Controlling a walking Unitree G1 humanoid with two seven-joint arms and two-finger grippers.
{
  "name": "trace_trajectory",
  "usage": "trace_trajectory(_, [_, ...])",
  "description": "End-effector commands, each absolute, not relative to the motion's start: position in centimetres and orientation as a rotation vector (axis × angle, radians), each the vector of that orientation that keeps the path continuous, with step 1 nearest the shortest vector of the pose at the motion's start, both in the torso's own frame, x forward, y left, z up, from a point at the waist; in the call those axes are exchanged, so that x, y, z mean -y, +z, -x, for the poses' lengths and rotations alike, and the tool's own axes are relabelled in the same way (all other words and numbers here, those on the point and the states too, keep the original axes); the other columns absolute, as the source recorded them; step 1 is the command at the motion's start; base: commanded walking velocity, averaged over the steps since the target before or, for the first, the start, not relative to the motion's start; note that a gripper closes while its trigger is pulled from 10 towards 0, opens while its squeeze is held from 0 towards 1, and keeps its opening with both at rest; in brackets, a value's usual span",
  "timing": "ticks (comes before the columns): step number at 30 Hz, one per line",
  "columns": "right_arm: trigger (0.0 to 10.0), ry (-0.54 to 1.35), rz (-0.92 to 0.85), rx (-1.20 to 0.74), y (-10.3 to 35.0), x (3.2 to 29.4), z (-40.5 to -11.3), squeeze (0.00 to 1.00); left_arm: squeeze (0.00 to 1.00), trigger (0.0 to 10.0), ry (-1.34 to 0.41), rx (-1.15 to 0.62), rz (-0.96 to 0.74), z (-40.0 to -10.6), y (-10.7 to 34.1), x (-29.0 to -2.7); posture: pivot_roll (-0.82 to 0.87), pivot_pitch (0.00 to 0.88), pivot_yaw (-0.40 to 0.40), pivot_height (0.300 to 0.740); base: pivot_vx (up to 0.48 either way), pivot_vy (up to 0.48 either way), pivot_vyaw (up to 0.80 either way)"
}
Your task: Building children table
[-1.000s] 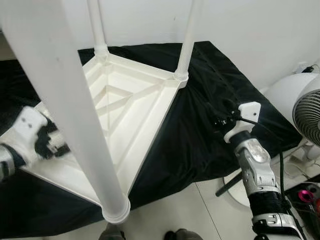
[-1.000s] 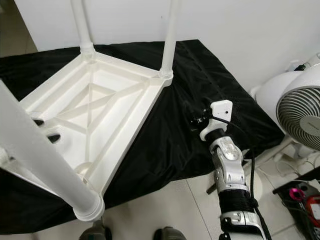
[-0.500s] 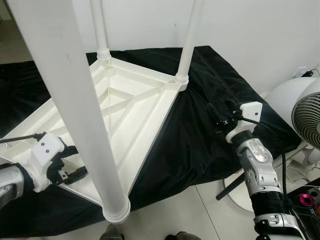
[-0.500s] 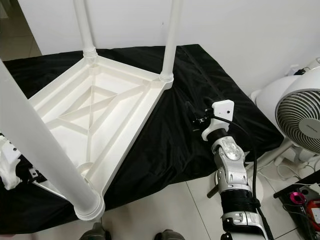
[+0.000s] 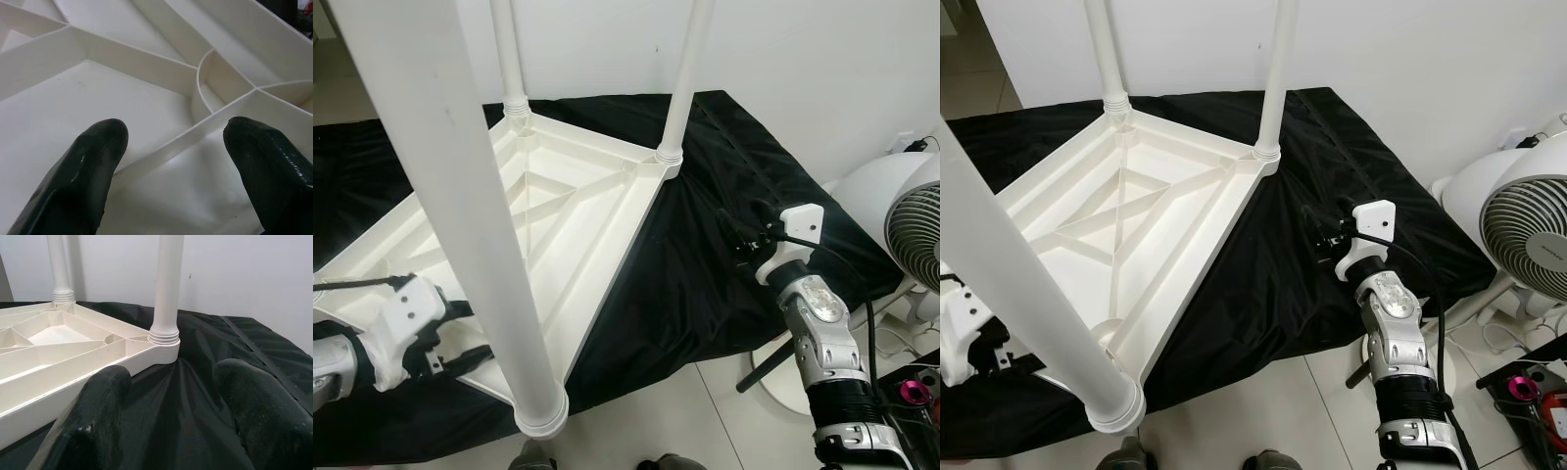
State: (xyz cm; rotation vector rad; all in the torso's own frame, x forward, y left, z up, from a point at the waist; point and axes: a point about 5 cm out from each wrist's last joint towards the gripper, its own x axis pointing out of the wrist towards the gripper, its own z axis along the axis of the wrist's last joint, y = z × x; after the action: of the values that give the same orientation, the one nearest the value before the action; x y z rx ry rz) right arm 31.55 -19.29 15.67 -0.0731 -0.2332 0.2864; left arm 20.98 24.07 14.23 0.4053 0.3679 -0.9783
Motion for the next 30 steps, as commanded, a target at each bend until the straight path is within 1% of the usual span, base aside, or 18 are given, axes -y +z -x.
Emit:
trace_trajectory(1, [10.0, 0.288, 0.085, 0.219, 15.5, 19.4, -31.4, 0.0, 0.0, 10.0, -1.478, -0.488, -0.354, -18.7, 13.9, -23.3, 0.0, 0.024, -0.022, 0.74, 0.0, 0.0, 0.0])
trace_trajectory(5, [10.0, 0.292, 0.086, 0.221, 15.6, 19.2, -31.4, 0.0, 0.0, 10.0, -1.477, -0.493, -0.371, -19.1, 13.4, -23.2, 0.0, 0.027, -0.022, 0.74, 0.0, 0.0, 0.0])
trace_trajectory(7, [10.0, 0.29, 0.087, 0.224, 15.7, 19.2, -31.3, 0.0, 0.0, 10.0, -1.442, -0.506, -0.418, -20.1, 13.1, -23.5, -0.01, 0.034, -0.012, 0.74, 0.0, 0.0, 0.0])
trace_trajectory(9, [10.0, 0.288, 0.087, 0.225, 15.8, 19.3, -31.3, 0.0, 0.0, 10.0, -1.428, -0.511, -0.438, -20.5, 13.1, -23.6, -0.01, 0.034, -0.012, 0.74, 0.0, 0.0, 0.0])
trace_trajectory(11, [10.0, 0.288, 0.087, 0.225, 15.8, 19.3, -31.3, 0.0, 0.0, 10.0, -1.428, -0.511, -0.438, -20.5, 13.1, -23.6, -0.01, 0.034, -0.012, 0.74, 0.0, 0.0, 0.0])
trace_trajectory(14, [10.0, 0.276, 0.089, 0.225, 15.7, 19.4, -31.0, 0.0, 0.0, 10.0, -1.397, -0.532, -0.487, -21.9, 12.9, -23.9, -0.03, 0.049, 0.003, 0.74, 0.0, 0.0, 0.0])
trace_trajectory(22, [10.0, 0.261, 0.096, 0.22, 15.6, 19.7, -30.6, 0.0, 0.0, 10.0, -1.428, -0.574, -0.52, -22.3, 12.4, -24.0, -0.04, 0.063, 0.016, 0.74, 0.0, 0.0, 0.0])
trace_trajectory(30, [10.0, 0.242, 0.102, 0.222, 15.8, 20.1, -30.5, 0.0, 0.0, 10.0, -1.411, -0.588, -0.527, -23.1, 11.9, -23.9, -0.05, 0.078, 0.022, 0.74, 0.0, 0.0, 0.0])
